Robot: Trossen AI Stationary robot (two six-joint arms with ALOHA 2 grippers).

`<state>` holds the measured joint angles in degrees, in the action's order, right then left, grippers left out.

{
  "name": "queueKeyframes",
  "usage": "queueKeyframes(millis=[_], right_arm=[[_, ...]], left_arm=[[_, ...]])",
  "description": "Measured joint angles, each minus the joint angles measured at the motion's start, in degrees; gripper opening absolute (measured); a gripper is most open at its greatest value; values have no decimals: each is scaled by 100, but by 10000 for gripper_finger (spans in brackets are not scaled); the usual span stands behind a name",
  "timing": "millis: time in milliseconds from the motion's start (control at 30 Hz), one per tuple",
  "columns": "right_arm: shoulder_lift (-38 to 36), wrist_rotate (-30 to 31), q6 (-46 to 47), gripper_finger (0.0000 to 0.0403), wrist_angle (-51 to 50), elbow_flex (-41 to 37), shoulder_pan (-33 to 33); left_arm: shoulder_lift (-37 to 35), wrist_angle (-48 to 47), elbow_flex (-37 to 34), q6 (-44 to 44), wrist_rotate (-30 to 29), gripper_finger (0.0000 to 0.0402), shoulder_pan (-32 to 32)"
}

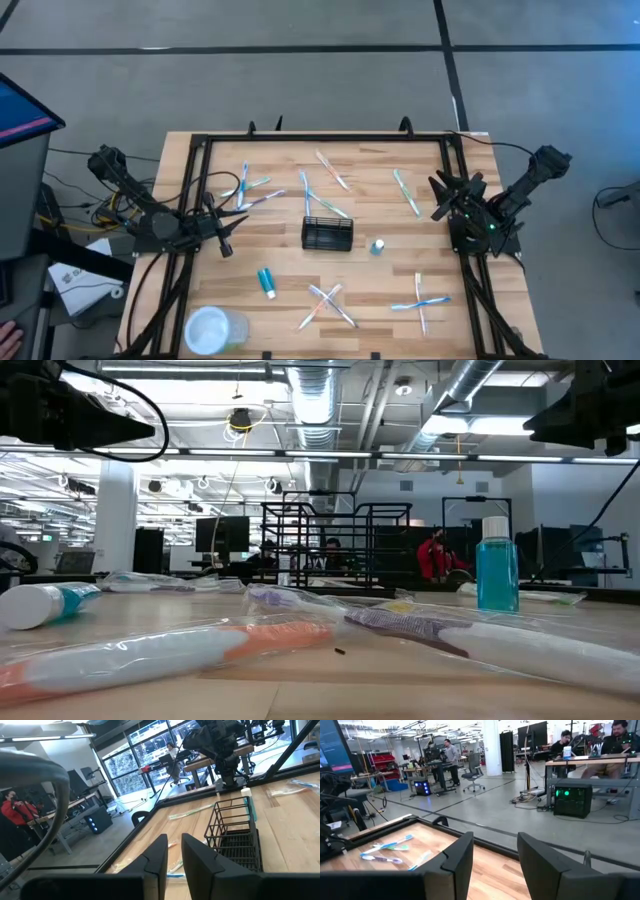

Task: Pick & Place toothbrushing station
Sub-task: Put the top left blue toothbrush into the wire organizer

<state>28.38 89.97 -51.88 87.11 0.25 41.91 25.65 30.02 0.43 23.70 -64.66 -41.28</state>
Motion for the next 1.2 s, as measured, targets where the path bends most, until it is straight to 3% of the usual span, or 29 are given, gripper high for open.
queueKeyframes(millis=[367, 533, 833, 1200], right_arm=[[0, -38, 72, 145, 0, 0, 0], [0, -609, 371, 145, 0, 1, 0], [10, -653, 453, 145, -456, 2, -7], [10, -761, 1454, 145, -1663, 2, -336]], left_arm=[[0, 35, 0, 0, 44, 49, 0], [0, 59, 0, 0, 729, 49, 0], [0, 658, 1, -80, 1502, 49, 44], [0, 795, 510, -216, 11, 49, 607]])
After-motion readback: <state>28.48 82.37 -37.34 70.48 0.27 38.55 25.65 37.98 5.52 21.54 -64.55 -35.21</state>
